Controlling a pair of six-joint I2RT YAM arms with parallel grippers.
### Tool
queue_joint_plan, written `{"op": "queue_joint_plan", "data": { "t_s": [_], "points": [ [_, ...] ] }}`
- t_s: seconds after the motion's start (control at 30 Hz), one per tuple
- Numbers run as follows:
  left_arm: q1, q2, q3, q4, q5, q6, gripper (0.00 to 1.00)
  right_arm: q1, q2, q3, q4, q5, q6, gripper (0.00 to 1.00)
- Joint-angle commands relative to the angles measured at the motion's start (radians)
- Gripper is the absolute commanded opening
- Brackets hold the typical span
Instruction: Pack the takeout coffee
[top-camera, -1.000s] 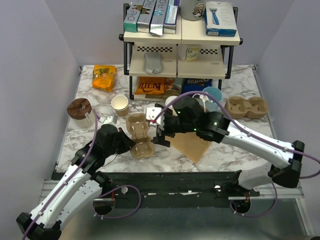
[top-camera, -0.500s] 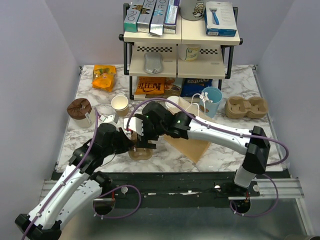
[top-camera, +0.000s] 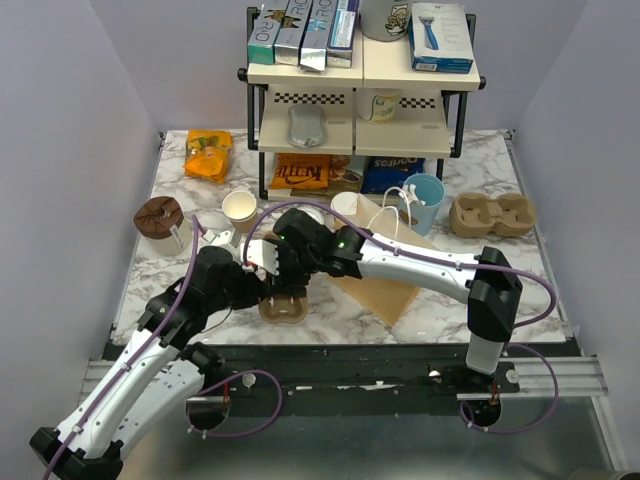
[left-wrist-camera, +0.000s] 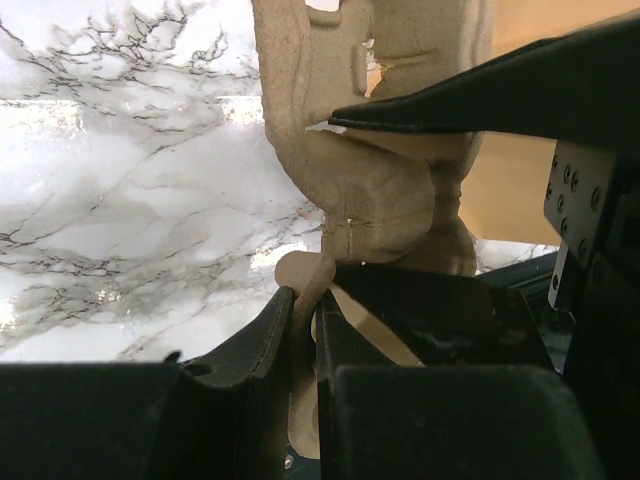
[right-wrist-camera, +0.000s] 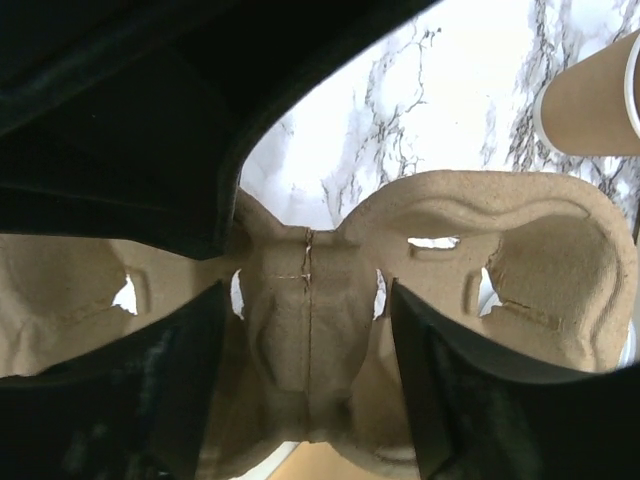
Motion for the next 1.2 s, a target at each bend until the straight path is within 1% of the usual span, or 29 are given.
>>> {"op": "queue_joint_plan", "data": {
  "t_s": [0.0,0.03,0.07,0.1,0.13,0.17,0.2,0.23,0.27,0.33,0.37,0.47,0.5,0.57,0.63,0.67,0.7,0.73,0.83,0.87,0.93,1.03,1.07,1.13,1.17],
  "points": [
    [-0.003,-0.005,0.032,-0.003,0.025,0.015,0.0,0.008,0.01,0.024,0.028,-0.004,0.014,0.68],
    [-0.003,-0.004,0.032,-0.001,0.025,0.015,0.01,0.008,0.007,0.019,0.034,0.001,0.019,0.67],
    [-0.004,-0.004,0.032,-0.001,0.025,0.015,0.06,0.006,0.002,0.021,0.037,0.007,0.029,0.66],
    [-0.004,-0.007,0.034,0.0,0.024,0.014,0.14,0.008,-0.001,0.019,0.037,0.009,0.034,0.65],
    [-0.004,-0.007,0.035,-0.001,0.025,0.014,0.15,0.006,-0.004,0.018,0.037,0.012,0.039,0.65],
    [-0.004,-0.013,0.037,-0.001,0.024,0.014,0.16,0.006,-0.013,0.016,0.042,0.018,0.046,0.61],
    [-0.003,-0.016,0.04,-0.001,0.024,0.012,0.2,0.006,-0.018,0.013,0.047,0.021,0.052,0.6],
    [-0.003,-0.019,0.041,-0.001,0.027,0.014,0.2,0.008,-0.024,0.004,0.056,0.025,0.065,0.58],
    [-0.004,-0.031,0.043,0.0,0.03,0.014,0.2,0.008,-0.03,0.001,0.06,0.033,0.072,0.54],
    [-0.004,-0.045,0.052,0.0,0.032,0.014,0.22,0.008,-0.042,-0.008,0.065,0.039,0.082,0.51],
    [-0.004,-0.061,0.054,-0.001,0.029,0.014,0.22,0.008,-0.045,-0.008,0.07,0.047,0.094,0.47],
    [-0.003,-0.081,0.066,-0.018,0.013,0.014,0.23,0.006,-0.061,-0.014,0.074,0.042,0.108,0.44],
    [-0.004,-0.081,0.072,-0.023,0.009,0.015,0.27,0.008,-0.064,-0.014,0.076,0.041,0.109,0.44],
    [-0.003,-0.084,0.078,-0.033,0.006,0.015,0.41,0.008,-0.079,-0.014,0.076,0.041,0.12,0.45],
    [-0.003,-0.094,0.084,-0.029,0.019,0.02,0.62,0.006,-0.094,-0.017,0.079,0.051,0.125,0.45],
    [-0.003,-0.113,0.086,-0.014,0.033,0.021,0.66,0.008,-0.105,-0.019,0.082,0.073,0.137,0.45],
    [-0.003,-0.123,0.096,-0.007,0.048,0.023,0.71,0.006,-0.113,-0.019,0.083,0.084,0.138,0.45],
    [-0.004,-0.136,0.104,-0.004,0.05,0.023,0.83,0.008,-0.12,-0.02,0.083,0.099,0.143,0.45],
    [-0.004,-0.203,0.147,-0.003,0.036,0.028,0.97,0.005,-0.165,-0.034,0.089,0.16,0.175,0.45],
    [-0.004,-0.217,0.159,-0.006,0.027,0.026,0.99,0.006,-0.182,-0.037,0.09,0.186,0.192,0.46],
    [-0.004,-0.242,0.195,-0.013,-0.016,0.025,0.99,0.003,-0.238,-0.046,0.094,0.206,0.213,0.46],
    [-0.003,-0.268,0.233,-0.032,-0.054,0.012,0.99,-0.017,-0.332,-0.051,0.105,0.217,0.288,0.46],
    [-0.003,-0.274,0.238,-0.026,-0.089,0.009,0.99,-0.029,-0.357,-0.05,0.109,0.249,0.351,0.46],
    [-0.003,-0.274,0.23,-0.003,-0.09,0.006,0.99,-0.07,-0.445,-0.053,0.123,0.266,0.425,0.46],
    [-0.003,-0.274,0.224,0.035,-0.079,0.0,0.99,-0.084,-0.482,-0.065,0.131,0.269,0.478,0.46]
  ]
}}
